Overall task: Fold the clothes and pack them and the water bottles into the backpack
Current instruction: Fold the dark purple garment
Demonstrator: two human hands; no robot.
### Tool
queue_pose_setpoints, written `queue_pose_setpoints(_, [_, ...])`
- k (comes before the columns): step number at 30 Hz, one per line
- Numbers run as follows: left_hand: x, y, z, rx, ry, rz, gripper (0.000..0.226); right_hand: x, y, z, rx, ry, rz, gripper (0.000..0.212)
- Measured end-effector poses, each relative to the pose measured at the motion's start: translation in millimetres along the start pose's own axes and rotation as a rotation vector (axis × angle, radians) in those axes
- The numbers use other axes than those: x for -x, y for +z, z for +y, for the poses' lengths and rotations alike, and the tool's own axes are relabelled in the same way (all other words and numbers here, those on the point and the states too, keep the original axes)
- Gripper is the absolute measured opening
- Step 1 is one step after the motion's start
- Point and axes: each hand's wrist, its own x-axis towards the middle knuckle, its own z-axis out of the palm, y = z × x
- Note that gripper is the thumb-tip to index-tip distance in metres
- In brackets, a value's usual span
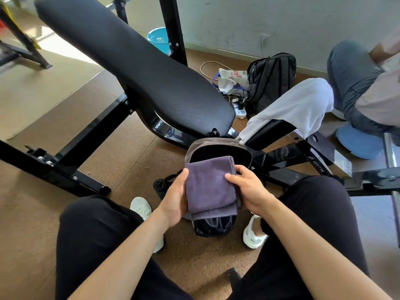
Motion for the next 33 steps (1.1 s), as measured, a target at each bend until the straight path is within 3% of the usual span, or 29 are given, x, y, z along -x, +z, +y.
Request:
queue_pose_setpoints(4, [-8, -2, -10, -0.295, 0.071, 0.118, 0.055, 1, -3, 9, 0.196, -0.128, -0.05, 0.091])
queue_pose_setpoints(5, [-10, -5, -12, -0.342, 0.092, 0.16, 0.057, 2, -4, 8, 0.291, -0.184, -0.099, 0.097])
queue_pose_setpoints(7, [-13, -10, -13, -0.406, 0.151, 0.222, 0.061, 2, -5, 9, 0.486, -0.272, -0.19, 0.09])
queue_pose_setpoints(10, [-14, -14, -14, -0.546, 0.225, 0.249, 0.072, 5, -4, 8, 0.736, -0.25, -0.228, 0.067])
queue_pose_setpoints(14, [-13, -13, -14, -0.81, 0.276, 0.286, 0.09, 5, 1, 12, 0.89, -0.179, -0.207, 0.079])
queue_pose_setpoints(20, [-5, 5, -15, -1.263, 0.415, 0.46, 0.074, 7, 12, 19, 0.799, -0.128, -0.201, 0.092])
queue_pose_setpoints(26, [3, 19, -20, -1.56, 0.547, 0.566, 0.063, 17, 30, 13, 0.379, -0.014, -0.272, 0.065])
queue_pose_setpoints(29, [2, 26, -25, -1.643, 0.566, 0.52, 0.059, 20, 34, 13, 0.286, 0.056, -0.28, 0.047])
queue_pose_setpoints(33, [1, 28, -31, -1.572, 0.553, 0.295, 0.086, 18, 36, 19, 0.214, 0.088, -0.243, 0.026])
